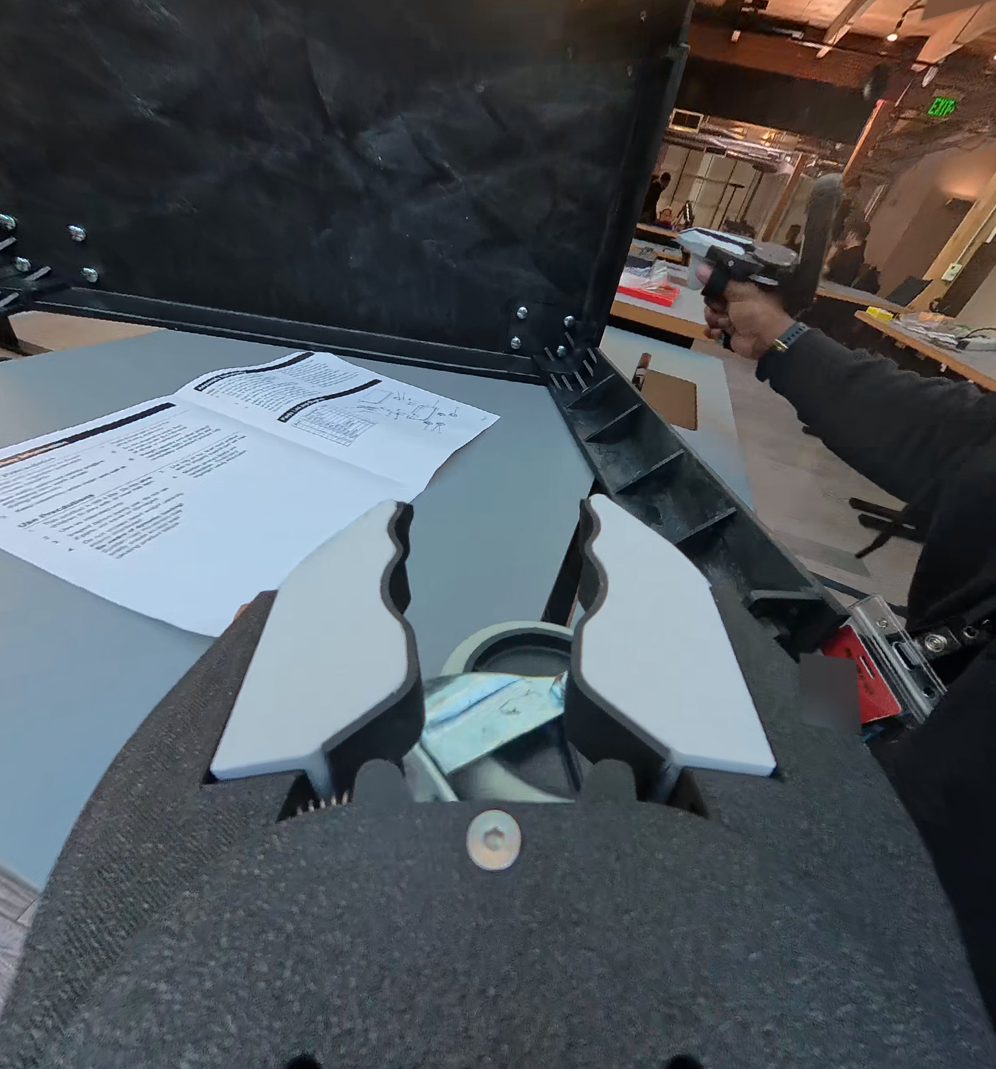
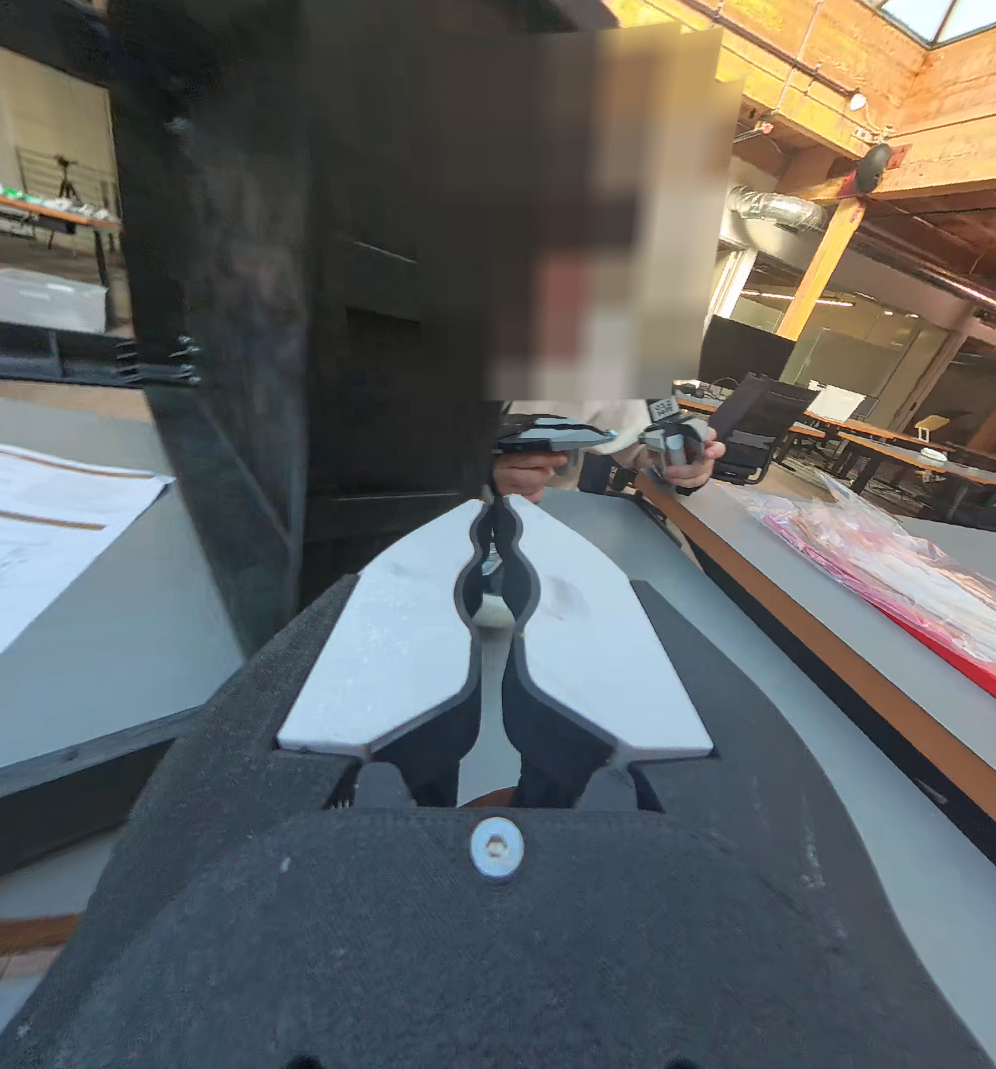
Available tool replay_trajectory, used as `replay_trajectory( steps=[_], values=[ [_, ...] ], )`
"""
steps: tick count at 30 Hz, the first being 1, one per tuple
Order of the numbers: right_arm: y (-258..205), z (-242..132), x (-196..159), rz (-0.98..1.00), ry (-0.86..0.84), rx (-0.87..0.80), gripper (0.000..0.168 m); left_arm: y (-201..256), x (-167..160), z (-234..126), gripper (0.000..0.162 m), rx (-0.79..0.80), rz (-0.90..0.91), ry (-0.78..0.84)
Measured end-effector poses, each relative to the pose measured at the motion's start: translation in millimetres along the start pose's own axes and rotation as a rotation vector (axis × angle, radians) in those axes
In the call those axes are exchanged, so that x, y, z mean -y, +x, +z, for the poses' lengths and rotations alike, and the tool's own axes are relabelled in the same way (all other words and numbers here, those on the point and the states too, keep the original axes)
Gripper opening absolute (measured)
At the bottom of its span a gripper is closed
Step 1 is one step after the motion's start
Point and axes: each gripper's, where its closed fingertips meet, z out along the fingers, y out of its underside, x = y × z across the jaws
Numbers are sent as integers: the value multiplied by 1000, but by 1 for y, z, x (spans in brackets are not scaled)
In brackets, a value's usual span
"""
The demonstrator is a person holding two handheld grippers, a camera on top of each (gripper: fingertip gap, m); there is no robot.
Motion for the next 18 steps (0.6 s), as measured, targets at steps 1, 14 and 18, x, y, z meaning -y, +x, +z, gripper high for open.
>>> replay_trajectory(
  steps=[1,14,18],
  values=[
    [-33,-14,11,-36,-19,32,0,-10,0,-12,57,-4,-4,14],
    [-478,-78,144,-206,-108,559,6,-201,-28,-211,60,107,-96,53],
    [-583,-74,176,-226,-116,604,8,-249,-44,-258,60,122,-159,54]
  ],
)
